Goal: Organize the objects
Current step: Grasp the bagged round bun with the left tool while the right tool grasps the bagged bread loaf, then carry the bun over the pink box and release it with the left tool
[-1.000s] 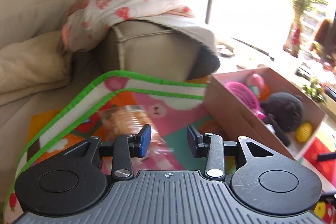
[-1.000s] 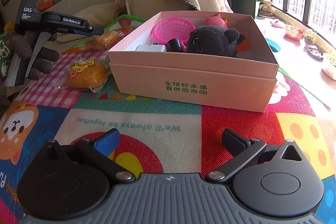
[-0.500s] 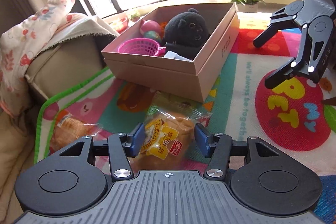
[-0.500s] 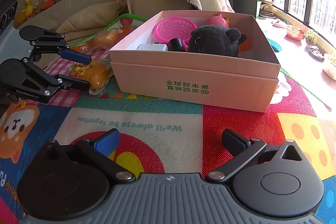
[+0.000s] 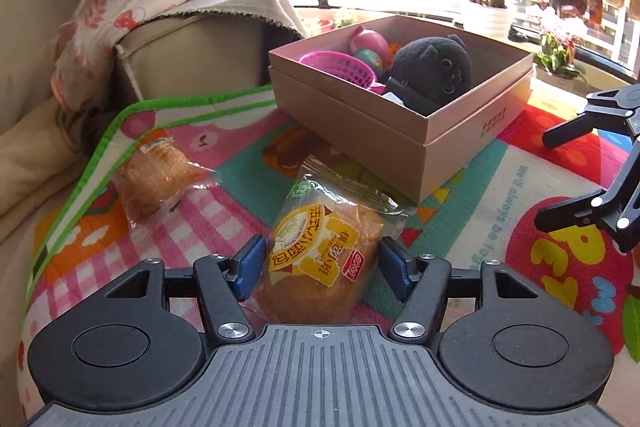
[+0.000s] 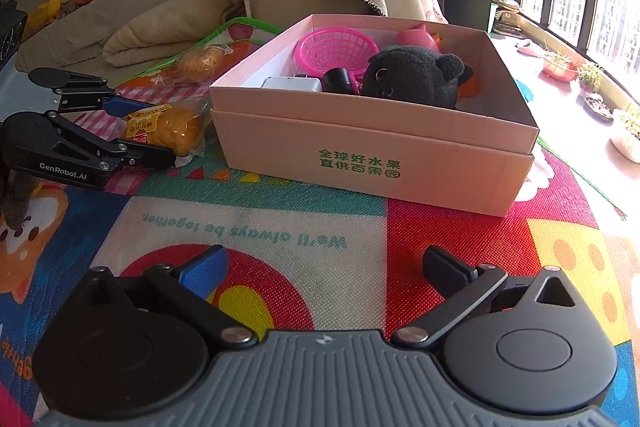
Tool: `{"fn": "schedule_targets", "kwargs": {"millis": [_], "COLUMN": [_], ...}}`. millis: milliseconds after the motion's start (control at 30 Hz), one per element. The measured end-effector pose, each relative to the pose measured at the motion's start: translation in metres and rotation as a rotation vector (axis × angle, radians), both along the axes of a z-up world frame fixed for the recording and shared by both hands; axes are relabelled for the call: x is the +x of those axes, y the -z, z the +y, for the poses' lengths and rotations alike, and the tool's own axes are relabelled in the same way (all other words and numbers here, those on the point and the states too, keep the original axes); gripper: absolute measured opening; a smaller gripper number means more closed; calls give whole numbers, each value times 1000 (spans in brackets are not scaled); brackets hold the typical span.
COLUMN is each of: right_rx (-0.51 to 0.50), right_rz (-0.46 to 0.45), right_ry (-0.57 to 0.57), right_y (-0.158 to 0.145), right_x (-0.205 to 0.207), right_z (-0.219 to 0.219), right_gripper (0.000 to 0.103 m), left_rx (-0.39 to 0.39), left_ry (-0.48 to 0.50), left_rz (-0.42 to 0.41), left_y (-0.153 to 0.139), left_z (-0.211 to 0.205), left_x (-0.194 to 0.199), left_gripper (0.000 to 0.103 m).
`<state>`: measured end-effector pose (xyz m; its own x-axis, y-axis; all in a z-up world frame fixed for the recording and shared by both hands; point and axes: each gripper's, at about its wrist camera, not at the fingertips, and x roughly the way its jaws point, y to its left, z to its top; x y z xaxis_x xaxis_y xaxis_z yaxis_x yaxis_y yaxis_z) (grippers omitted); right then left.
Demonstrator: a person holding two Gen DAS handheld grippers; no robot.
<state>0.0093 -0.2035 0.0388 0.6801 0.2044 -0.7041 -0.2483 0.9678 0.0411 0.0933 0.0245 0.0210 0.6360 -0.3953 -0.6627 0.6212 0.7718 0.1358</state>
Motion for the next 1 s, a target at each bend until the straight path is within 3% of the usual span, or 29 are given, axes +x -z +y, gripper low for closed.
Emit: {"fn": "schedule_targets", "kwargs": {"millis": [100,267,400,567,800,900,1000], "right_rx": [-3,-43,-23,-11,-85,-72,-64], "right_rz": [-15,-160,-140,-3,103,152,153], "right_ry": [-29,-152,-229,-187,-52,-63,-112], "right_y": [-15,-74,-101,-77,-21,-15,-25], "right_x": [2,12,58,148,233,238,215], "right_z": [11,60,112,181,233,235,227], "right_gripper": [103,103,103,103,102,69,61], "left_rx": [-53,-96,-173,-243,-239,-243,-257], "left_ry": [-88,-266,-344,-386,-375,-376,-380], "left_rz": [9,20,33,4,-55,-59,-56], "left_y": [-2,-6,-7,-3,5,6,6], "left_z": [14,60,93,105,103,102,104], "left_x": [-18,-46,-62,-70,-79,-79,-78], "left_gripper": [65,64,64,64,64,64,64]}}
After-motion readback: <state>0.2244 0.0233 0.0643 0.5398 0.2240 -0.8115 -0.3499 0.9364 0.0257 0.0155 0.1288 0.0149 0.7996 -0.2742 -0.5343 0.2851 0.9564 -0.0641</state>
